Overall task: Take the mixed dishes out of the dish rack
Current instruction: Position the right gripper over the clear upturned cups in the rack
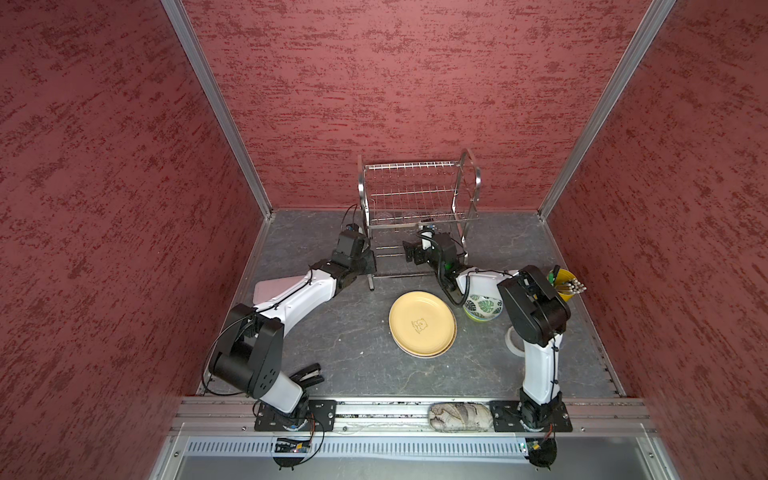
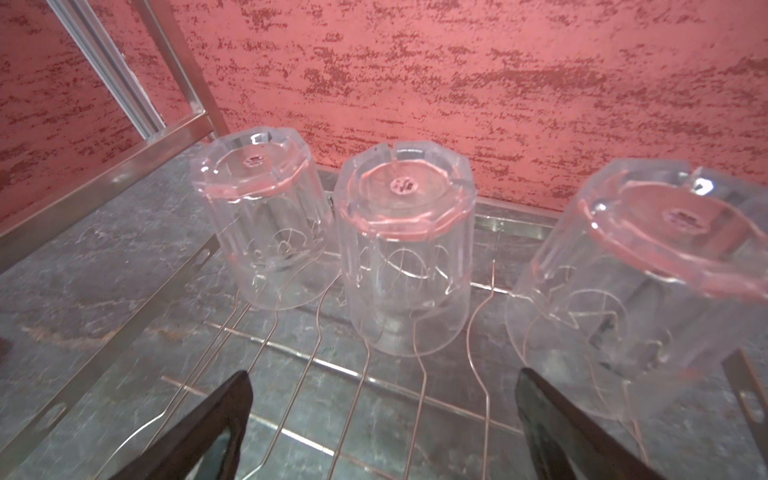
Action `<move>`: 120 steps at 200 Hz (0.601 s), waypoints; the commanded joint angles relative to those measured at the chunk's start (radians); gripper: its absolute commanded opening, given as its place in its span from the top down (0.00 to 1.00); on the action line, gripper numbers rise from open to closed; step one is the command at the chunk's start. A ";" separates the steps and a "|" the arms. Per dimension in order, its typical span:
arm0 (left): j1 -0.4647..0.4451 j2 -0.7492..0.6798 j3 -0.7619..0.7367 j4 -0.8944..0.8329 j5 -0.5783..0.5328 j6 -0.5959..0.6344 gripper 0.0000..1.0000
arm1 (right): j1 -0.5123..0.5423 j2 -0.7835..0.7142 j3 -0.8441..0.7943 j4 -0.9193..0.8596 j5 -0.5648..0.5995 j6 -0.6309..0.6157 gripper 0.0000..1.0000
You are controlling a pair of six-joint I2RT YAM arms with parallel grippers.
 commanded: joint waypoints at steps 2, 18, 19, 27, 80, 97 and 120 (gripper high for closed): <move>0.007 0.032 0.022 0.003 -0.005 -0.005 0.85 | -0.009 0.028 0.042 0.064 0.021 -0.011 0.01; 0.007 0.036 0.026 -0.003 -0.005 -0.004 0.86 | -0.013 0.044 0.063 0.072 0.024 -0.005 0.01; 0.007 0.036 0.026 -0.002 -0.005 -0.004 0.86 | -0.014 0.046 0.063 0.073 0.024 -0.005 0.01; 0.007 0.038 0.026 -0.003 -0.006 -0.002 0.86 | -0.013 0.053 0.071 0.081 0.023 -0.004 0.01; 0.010 0.036 0.028 -0.014 -0.011 0.003 0.87 | -0.016 0.109 0.136 0.091 0.053 -0.009 0.01; 0.010 0.036 0.028 -0.015 -0.011 0.000 0.87 | -0.018 0.128 0.160 0.095 0.065 -0.014 0.01; 0.010 0.041 0.029 -0.016 -0.006 -0.001 0.87 | -0.025 0.159 0.202 0.084 0.074 -0.022 0.01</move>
